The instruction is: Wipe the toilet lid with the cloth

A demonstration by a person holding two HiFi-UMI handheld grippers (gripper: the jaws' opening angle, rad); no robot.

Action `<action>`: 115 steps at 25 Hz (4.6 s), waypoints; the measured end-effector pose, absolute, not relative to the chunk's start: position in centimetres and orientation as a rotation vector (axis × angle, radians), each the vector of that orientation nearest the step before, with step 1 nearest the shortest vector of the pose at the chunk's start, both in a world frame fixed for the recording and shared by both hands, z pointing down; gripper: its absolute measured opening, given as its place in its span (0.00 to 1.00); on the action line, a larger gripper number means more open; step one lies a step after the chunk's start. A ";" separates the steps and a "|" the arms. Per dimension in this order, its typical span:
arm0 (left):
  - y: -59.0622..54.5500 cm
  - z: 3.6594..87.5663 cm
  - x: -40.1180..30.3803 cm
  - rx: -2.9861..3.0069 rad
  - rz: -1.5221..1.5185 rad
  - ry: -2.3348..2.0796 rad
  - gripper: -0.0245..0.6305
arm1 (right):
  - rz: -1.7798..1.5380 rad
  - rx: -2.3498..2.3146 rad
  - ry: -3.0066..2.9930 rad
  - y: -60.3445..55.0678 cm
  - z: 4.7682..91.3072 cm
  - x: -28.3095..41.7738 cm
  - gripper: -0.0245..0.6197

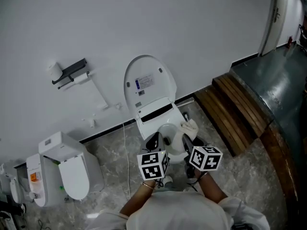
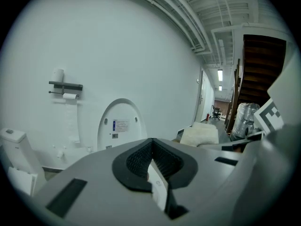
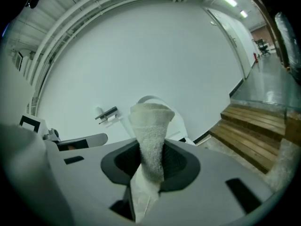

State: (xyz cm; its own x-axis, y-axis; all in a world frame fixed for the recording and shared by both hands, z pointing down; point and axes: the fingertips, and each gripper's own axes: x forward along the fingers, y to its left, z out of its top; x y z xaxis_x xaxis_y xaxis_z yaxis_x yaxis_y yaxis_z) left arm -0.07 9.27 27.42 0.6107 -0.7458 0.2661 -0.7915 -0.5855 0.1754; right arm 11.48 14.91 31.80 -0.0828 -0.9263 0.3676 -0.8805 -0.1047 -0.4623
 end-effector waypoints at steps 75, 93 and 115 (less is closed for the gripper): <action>-29.8 36.9 -3.7 2.313 0.137 -1.920 0.06 | -0.375 -1.546 2.680 -34.0 36.9 4.9 0.20; -29.0 41.0 -5.4 2.263 0.177 -1.865 0.06 | -0.324 -1.669 2.793 -35.9 41.9 2.4 0.20; -28.8 42.3 3.8 2.312 0.206 -1.746 0.06 | -0.443 -2.117 2.400 -34.1 45.1 21.3 0.20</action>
